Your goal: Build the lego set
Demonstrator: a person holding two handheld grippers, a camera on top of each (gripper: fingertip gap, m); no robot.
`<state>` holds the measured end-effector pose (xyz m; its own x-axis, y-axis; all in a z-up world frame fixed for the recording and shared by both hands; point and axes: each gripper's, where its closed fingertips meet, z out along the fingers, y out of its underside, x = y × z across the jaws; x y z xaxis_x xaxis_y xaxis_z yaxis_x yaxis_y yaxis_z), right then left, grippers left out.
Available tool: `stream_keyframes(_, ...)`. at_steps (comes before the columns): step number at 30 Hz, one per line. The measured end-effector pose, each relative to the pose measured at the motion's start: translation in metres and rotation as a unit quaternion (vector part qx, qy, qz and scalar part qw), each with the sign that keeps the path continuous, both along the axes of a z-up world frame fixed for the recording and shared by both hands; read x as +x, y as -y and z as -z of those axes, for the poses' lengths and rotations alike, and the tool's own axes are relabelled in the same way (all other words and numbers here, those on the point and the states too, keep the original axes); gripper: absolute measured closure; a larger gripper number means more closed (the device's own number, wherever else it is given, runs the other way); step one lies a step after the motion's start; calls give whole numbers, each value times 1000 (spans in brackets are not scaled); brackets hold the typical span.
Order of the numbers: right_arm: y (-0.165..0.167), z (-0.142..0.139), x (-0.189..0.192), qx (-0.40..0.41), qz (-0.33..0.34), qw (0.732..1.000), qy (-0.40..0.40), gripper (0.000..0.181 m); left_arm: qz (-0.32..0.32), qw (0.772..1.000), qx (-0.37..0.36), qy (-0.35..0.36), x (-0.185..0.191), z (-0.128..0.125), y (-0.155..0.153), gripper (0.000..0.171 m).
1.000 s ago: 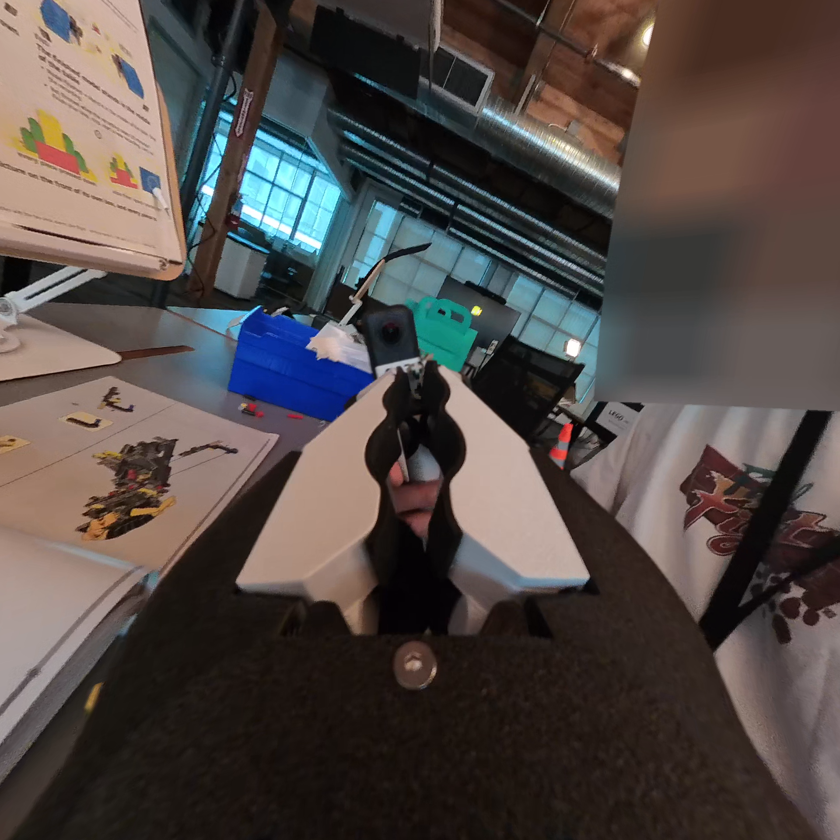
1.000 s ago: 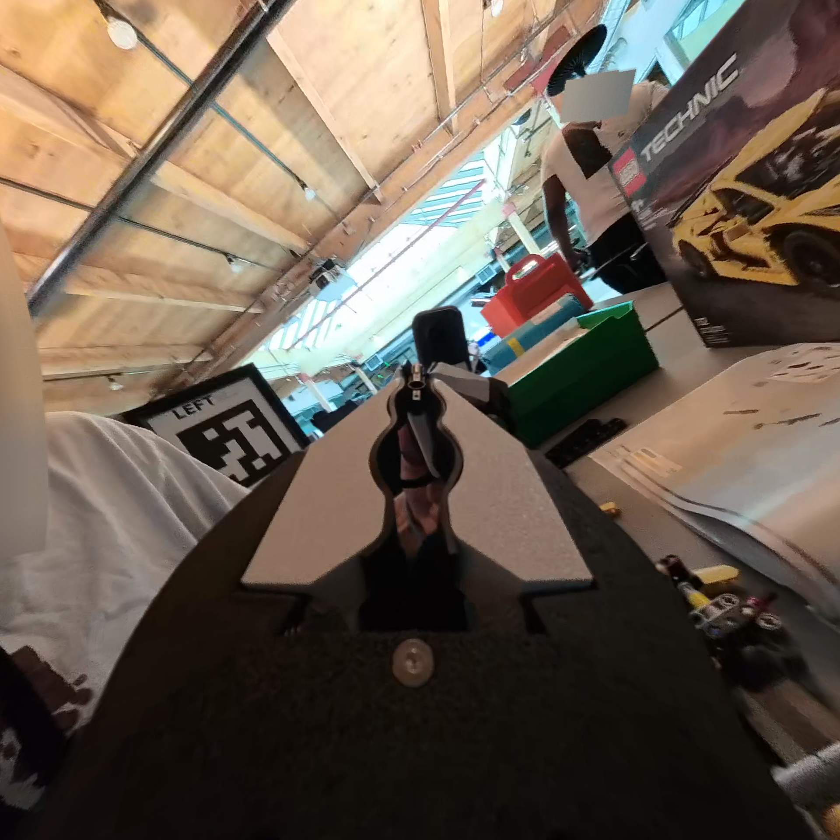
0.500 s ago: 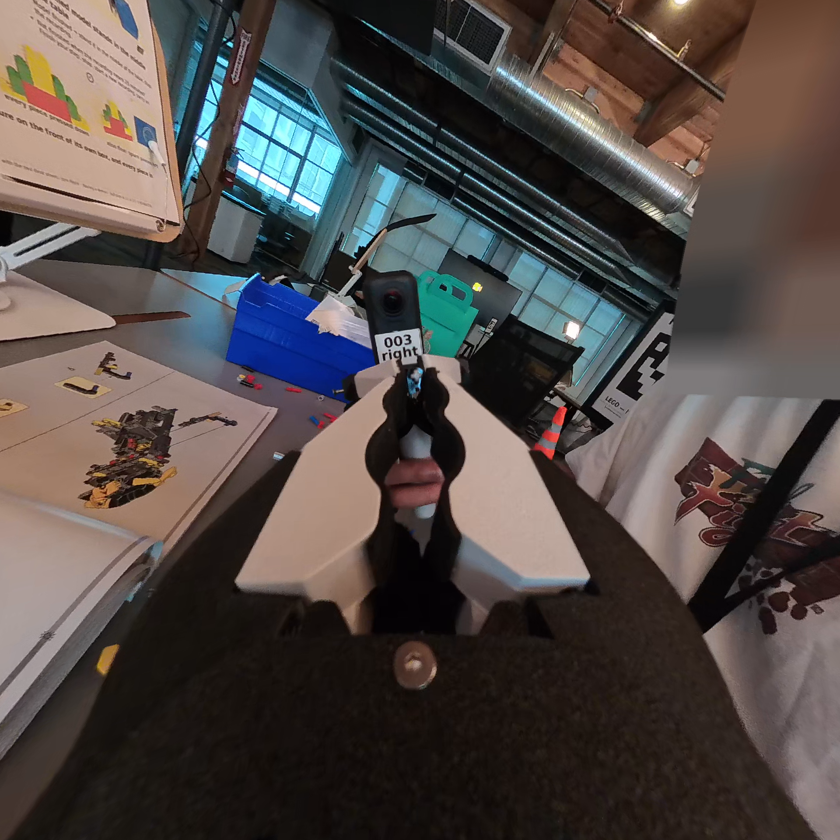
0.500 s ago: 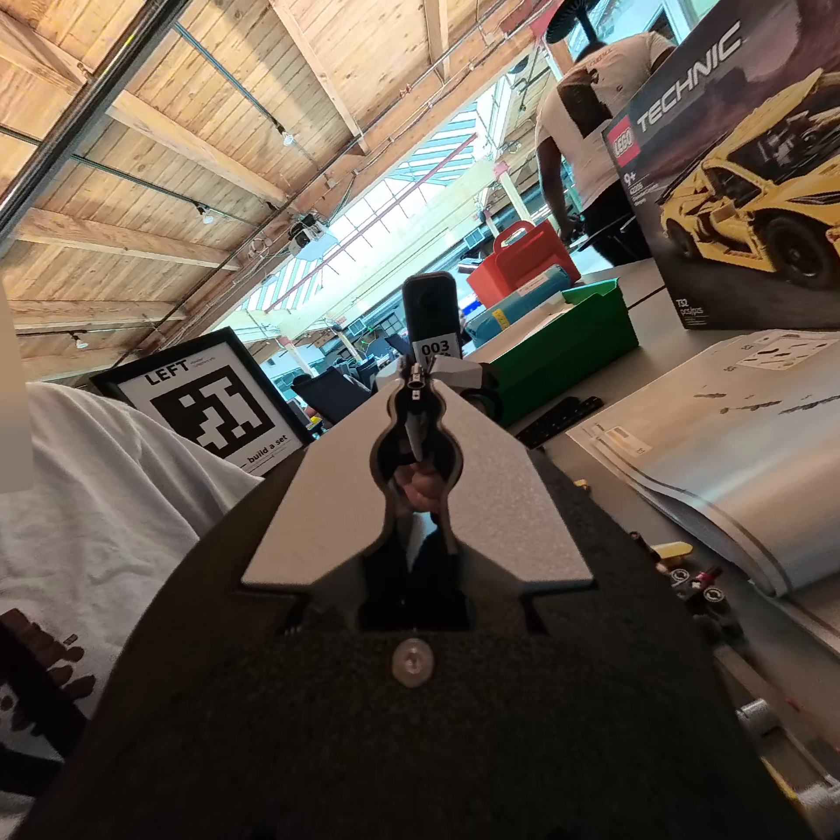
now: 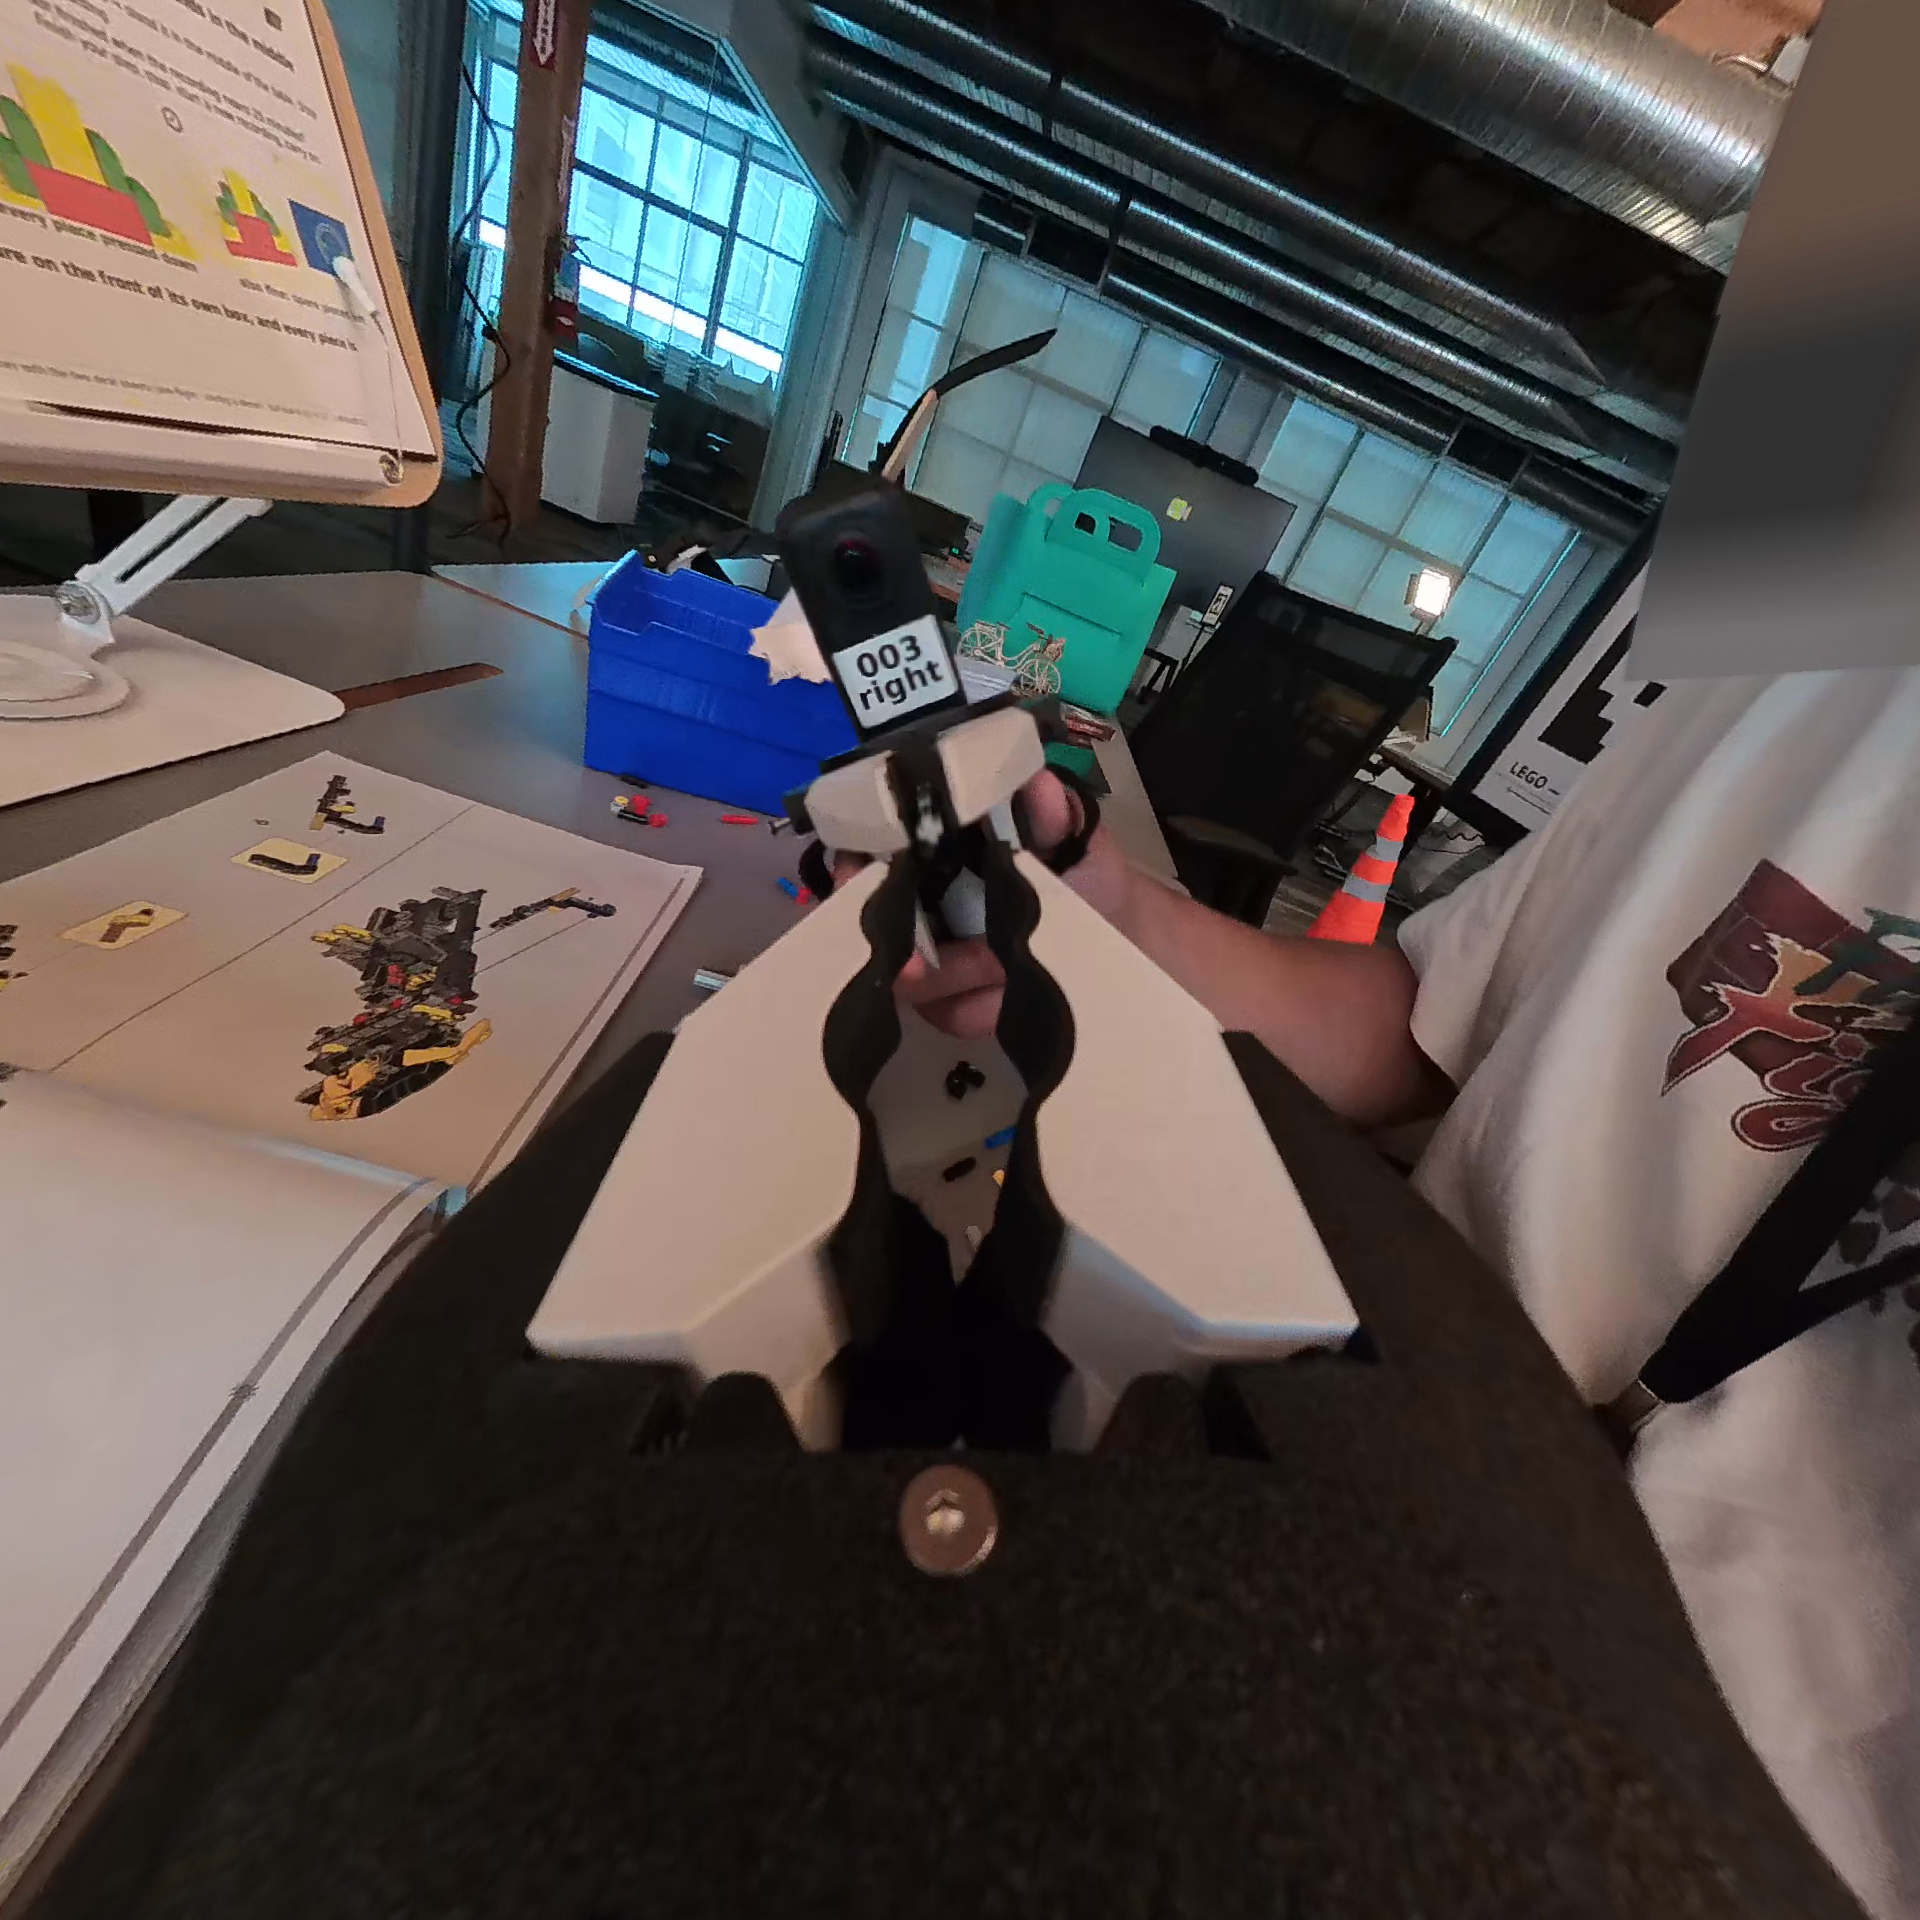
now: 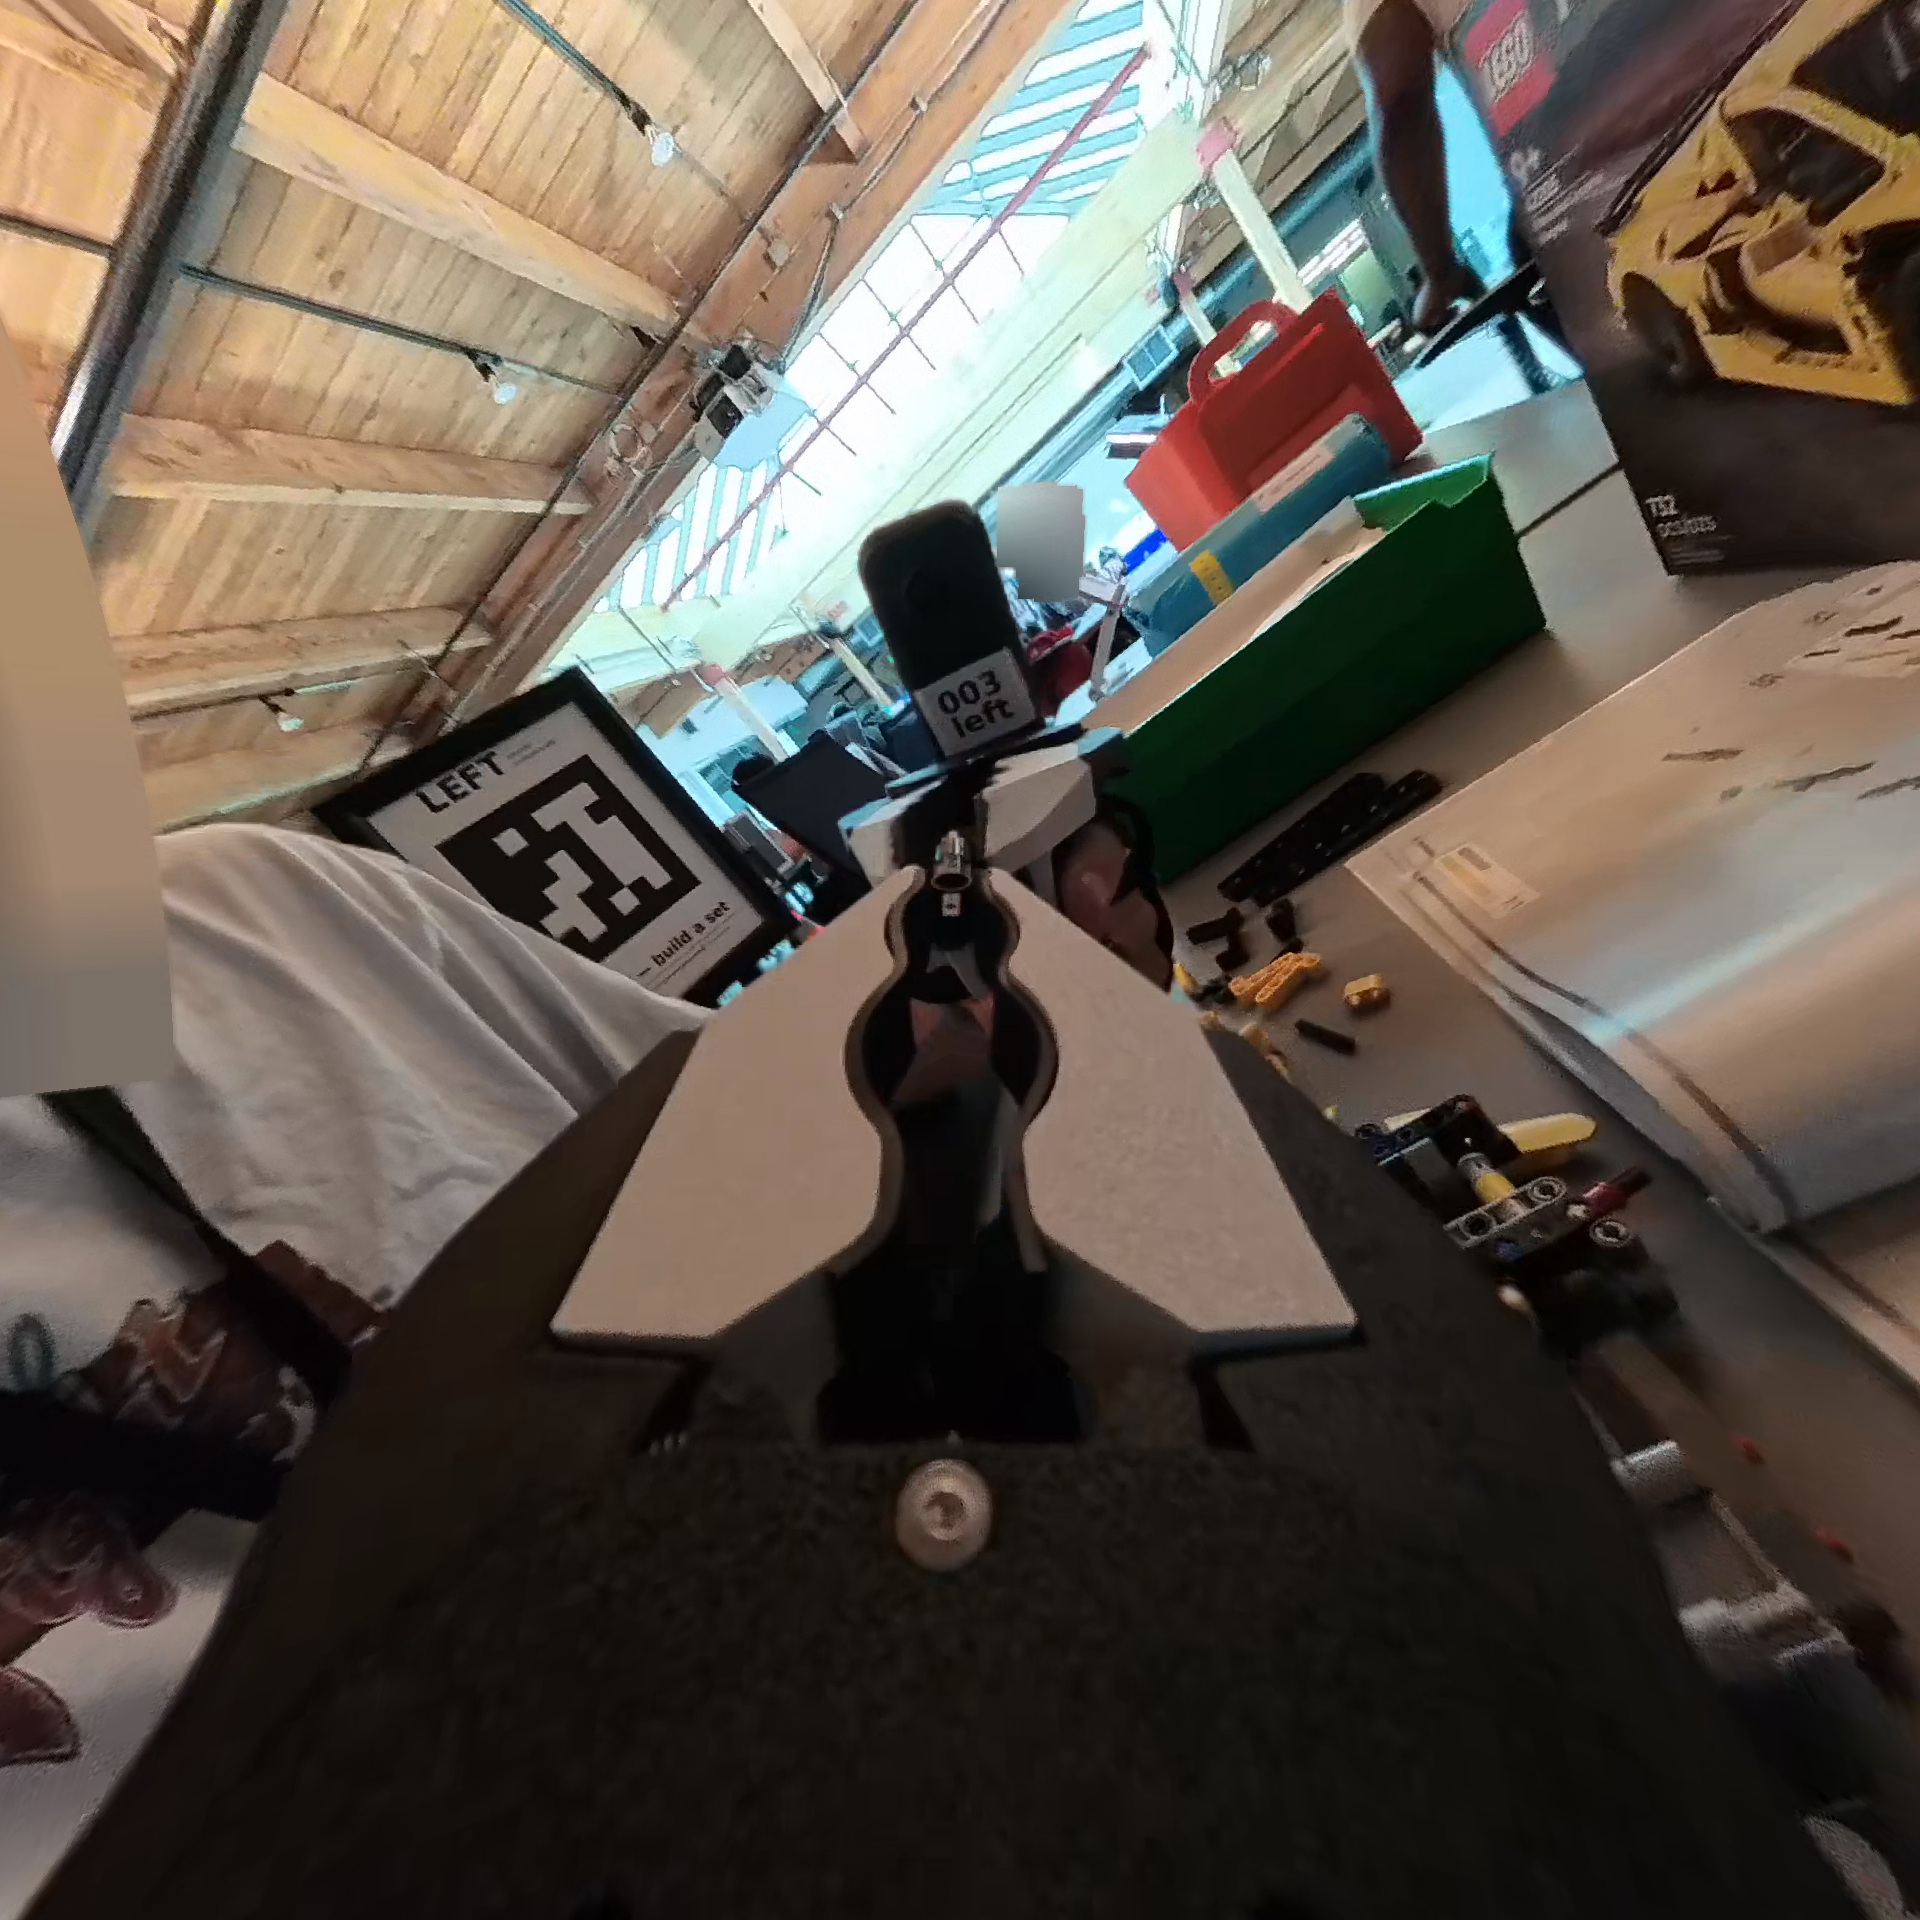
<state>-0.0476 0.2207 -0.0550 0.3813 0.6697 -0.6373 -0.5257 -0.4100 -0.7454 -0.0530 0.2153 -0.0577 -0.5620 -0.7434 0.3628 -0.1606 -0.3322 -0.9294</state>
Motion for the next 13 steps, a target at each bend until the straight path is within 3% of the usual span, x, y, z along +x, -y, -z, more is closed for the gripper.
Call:
stream_keyframes(6,-2,-2,23,-6,27,999,-22,175,-29,1000,-8,7,1,-3,-14,161)
stream_keyframes(13,-3,1,19,-21,15,999,-41,175,-37,999,31,3,4,4,-10,161)
